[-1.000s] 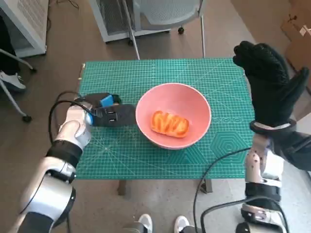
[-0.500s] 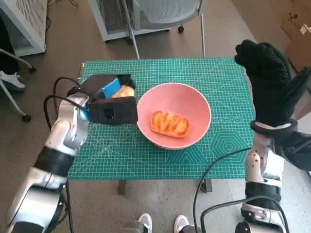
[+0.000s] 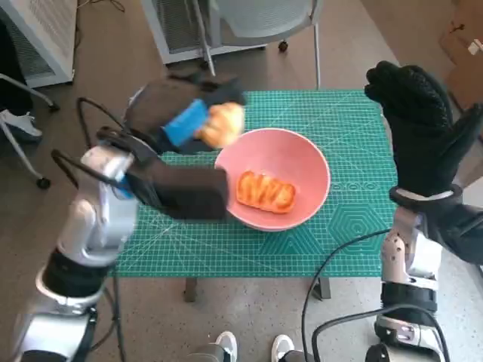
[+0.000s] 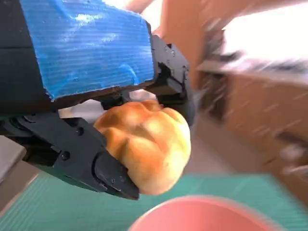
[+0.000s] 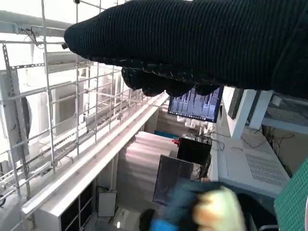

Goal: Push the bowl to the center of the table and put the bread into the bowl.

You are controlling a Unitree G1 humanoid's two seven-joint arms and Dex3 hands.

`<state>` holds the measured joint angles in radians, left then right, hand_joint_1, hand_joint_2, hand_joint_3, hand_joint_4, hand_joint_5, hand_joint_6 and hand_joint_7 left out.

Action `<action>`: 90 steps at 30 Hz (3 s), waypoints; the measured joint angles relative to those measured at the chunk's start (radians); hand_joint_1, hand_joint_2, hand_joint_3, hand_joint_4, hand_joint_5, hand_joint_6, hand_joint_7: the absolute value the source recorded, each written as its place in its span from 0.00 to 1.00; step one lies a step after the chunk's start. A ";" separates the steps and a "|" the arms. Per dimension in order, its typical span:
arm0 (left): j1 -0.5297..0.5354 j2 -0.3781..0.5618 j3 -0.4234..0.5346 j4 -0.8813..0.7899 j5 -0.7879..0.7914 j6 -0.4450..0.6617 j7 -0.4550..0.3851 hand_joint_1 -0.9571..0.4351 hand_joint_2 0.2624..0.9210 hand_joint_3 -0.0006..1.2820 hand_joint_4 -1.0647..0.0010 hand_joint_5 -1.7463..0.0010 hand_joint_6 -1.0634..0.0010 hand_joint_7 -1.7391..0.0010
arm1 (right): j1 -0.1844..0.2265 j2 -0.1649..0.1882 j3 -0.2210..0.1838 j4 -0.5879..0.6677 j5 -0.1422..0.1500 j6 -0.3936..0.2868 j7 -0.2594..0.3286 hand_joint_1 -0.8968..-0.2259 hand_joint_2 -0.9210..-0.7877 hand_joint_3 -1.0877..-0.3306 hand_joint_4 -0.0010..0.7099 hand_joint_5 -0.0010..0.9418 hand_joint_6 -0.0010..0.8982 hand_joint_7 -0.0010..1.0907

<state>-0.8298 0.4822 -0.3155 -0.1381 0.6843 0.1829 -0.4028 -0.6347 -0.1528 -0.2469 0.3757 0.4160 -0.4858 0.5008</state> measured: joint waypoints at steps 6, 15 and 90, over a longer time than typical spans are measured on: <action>-0.032 -0.064 -0.066 0.028 0.024 -0.044 -0.002 0.69 1.00 0.03 0.30 0.32 0.37 0.40 | 0.010 -0.003 -0.001 -0.007 0.009 0.011 0.003 0.48 0.00 0.54 0.51 0.00 0.44 0.00; -0.042 -0.136 -0.139 0.115 0.044 -0.130 0.008 0.69 1.00 0.04 0.31 0.31 0.38 0.40 | 0.022 -0.003 0.001 -0.022 0.011 0.019 0.003 0.48 0.00 0.54 0.51 0.00 0.43 0.00; 0.222 -0.315 0.464 0.166 -0.998 -0.329 0.024 0.32 1.00 0.14 0.88 1.00 0.68 0.98 | -0.040 -0.019 0.011 -0.099 -0.017 0.101 -0.069 0.46 0.00 0.66 0.56 0.01 0.48 0.02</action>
<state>-0.6080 0.1668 0.1486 0.0278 -0.3138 -0.1464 -0.3788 -0.6750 -0.1718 -0.2361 0.2764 0.3994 -0.3845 0.4314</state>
